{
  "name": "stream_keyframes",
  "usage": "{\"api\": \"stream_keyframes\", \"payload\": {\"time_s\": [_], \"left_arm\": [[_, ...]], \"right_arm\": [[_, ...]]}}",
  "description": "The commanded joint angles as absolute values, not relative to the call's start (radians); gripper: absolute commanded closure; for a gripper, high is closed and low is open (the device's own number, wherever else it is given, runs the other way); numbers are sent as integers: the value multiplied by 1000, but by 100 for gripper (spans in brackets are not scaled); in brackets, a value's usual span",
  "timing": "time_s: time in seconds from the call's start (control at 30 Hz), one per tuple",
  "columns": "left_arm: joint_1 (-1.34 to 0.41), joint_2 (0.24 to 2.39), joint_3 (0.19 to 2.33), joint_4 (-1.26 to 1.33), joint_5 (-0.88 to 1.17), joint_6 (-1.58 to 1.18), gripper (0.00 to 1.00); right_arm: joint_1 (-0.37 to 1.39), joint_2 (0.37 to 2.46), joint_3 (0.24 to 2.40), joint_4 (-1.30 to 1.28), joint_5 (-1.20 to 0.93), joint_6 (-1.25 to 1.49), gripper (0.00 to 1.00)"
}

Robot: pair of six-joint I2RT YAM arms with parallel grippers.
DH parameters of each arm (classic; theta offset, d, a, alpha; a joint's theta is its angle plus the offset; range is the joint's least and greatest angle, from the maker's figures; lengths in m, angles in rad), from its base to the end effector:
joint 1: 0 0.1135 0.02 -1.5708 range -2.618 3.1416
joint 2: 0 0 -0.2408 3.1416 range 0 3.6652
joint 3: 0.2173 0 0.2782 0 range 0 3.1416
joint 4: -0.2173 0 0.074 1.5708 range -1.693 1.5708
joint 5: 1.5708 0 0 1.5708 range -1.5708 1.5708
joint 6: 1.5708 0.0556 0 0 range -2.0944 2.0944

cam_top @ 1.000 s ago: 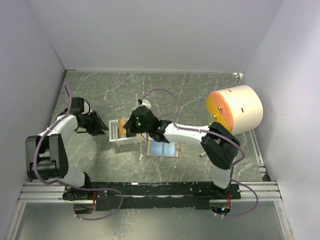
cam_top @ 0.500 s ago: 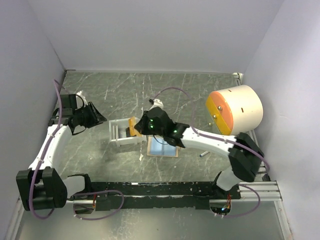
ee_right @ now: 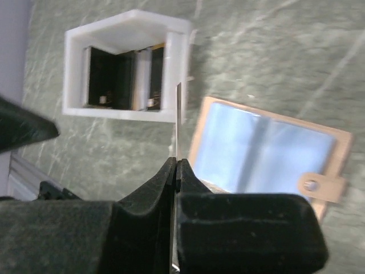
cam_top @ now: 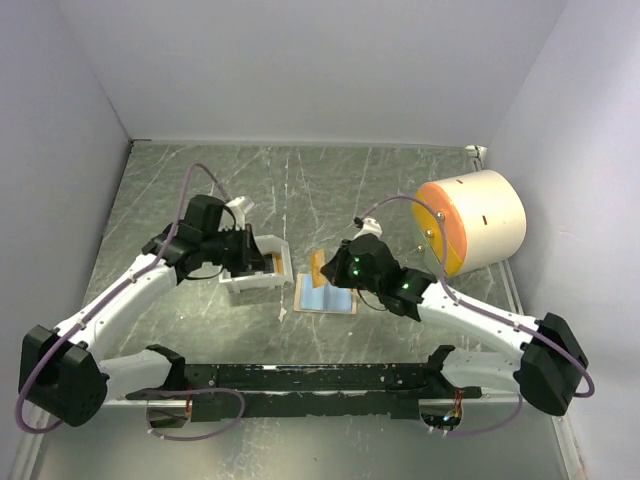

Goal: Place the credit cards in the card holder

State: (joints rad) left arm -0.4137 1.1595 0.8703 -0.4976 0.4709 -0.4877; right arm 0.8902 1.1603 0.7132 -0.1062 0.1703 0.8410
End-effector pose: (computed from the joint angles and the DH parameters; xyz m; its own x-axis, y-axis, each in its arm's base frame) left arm 0.2540 -0.1391 0.2267 -0.8781 -0.0705 -0.4733 0.2718 0.7405 -0.6147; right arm 0.1989 0.2306 0.2032 -0.7237 0.2734 -0.6336 -0.2037 0.7926 0.5747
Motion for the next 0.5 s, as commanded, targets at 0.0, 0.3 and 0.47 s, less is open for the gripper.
{"api": "stream_keyframes", "payload": {"time_s": [0.0, 0.3, 0.47], "left_arm": [[-531, 1186, 914, -441, 408, -539, 93], [-762, 1310, 919, -380, 219, -576, 93], [-833, 1387, 878, -335, 122, -581, 93]], "right_arm": [[785, 1104, 640, -138, 94, 837, 100], [654, 1070, 484, -9, -76, 843, 100], [628, 1115, 422, 93, -136, 868, 100]]}}
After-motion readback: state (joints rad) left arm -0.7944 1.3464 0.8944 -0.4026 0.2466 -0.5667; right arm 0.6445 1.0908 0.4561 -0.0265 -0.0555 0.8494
